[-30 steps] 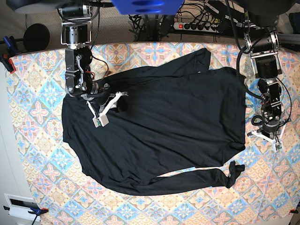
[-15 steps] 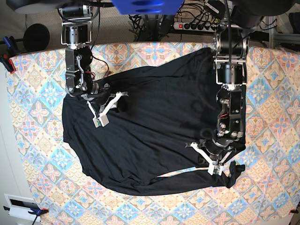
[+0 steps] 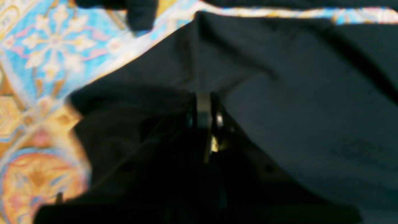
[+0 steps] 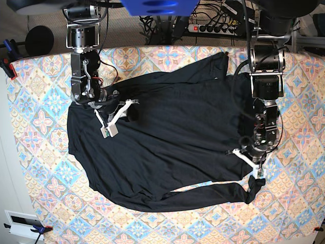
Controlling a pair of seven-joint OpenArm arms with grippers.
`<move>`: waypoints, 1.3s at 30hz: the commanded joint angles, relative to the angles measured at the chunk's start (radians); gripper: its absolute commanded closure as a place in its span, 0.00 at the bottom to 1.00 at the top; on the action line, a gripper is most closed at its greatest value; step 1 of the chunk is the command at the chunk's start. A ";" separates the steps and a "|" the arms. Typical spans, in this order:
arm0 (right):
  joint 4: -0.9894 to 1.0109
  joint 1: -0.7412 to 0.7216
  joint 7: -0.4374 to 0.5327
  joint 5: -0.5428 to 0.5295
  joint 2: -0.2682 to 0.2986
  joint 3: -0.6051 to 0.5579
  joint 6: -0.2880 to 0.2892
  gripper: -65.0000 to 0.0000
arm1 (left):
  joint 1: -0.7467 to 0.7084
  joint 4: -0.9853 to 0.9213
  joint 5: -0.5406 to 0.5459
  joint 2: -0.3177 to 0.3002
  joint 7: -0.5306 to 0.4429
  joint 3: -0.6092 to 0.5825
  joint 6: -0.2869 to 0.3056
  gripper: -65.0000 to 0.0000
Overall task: Layout the t-shirt on the table in an organized manner, then fold the t-shirt properly
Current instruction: 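Press and sweep the left gripper along the shirt side edge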
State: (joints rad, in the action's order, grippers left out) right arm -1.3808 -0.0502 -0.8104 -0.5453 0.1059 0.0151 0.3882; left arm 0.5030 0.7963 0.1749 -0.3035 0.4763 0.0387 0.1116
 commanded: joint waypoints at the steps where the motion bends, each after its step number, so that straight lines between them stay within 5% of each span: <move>1: -0.019 -0.015 0.016 -0.012 0.007 0.001 0.007 0.86 | 0.027 0.016 0.001 -0.027 -0.020 0.003 -0.005 1.00; 5: -0.019 -0.014 0.016 -0.012 0.007 0.001 0.007 0.86 | 0.026 -0.008 0.001 -0.092 -0.029 0.003 -0.005 1.00; 9: -0.022 -0.014 0.016 -0.012 0.007 0.000 0.007 0.86 | 0.042 -0.125 0.001 -0.164 -0.153 0.005 -0.011 1.00; 13: -0.022 -0.012 0.016 -0.012 0.007 0.000 0.007 0.86 | 0.082 -0.229 0.010 -0.190 -0.298 0.005 -0.123 1.00; 15: -0.022 -0.012 0.016 -0.012 0.007 -0.002 0.007 0.86 | 0.081 -0.242 0.012 -0.187 -0.305 0.007 -0.132 1.00; 18: -0.022 -0.012 0.016 -0.012 0.007 -0.002 0.007 0.86 | 0.050 -0.139 0.059 -0.138 -0.178 0.007 -0.103 1.00; 23: -0.015 -0.012 0.016 -0.012 0.007 0.001 0.007 0.86 | -0.128 0.348 0.311 -0.084 0.127 0.089 0.076 1.00; 27: -0.018 -0.012 0.016 -0.012 0.007 0.000 0.007 0.86 | -0.122 0.412 0.380 -0.020 0.203 0.086 0.089 1.00; 32: -0.016 -0.012 0.016 -0.012 0.007 0.001 0.007 0.86 | 0.000 0.176 0.200 0.057 0.108 0.045 0.086 1.00; 39: -0.015 -0.012 0.016 -0.012 0.007 -0.002 0.007 0.86 | 0.174 -0.216 -0.005 0.086 -0.089 0.043 0.083 1.00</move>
State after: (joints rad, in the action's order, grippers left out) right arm -1.3808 -0.0471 -0.8040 -0.5476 0.1081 0.0109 0.3885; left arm 0.6445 0.5659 0.1604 -0.2161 0.4114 0.0803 0.1875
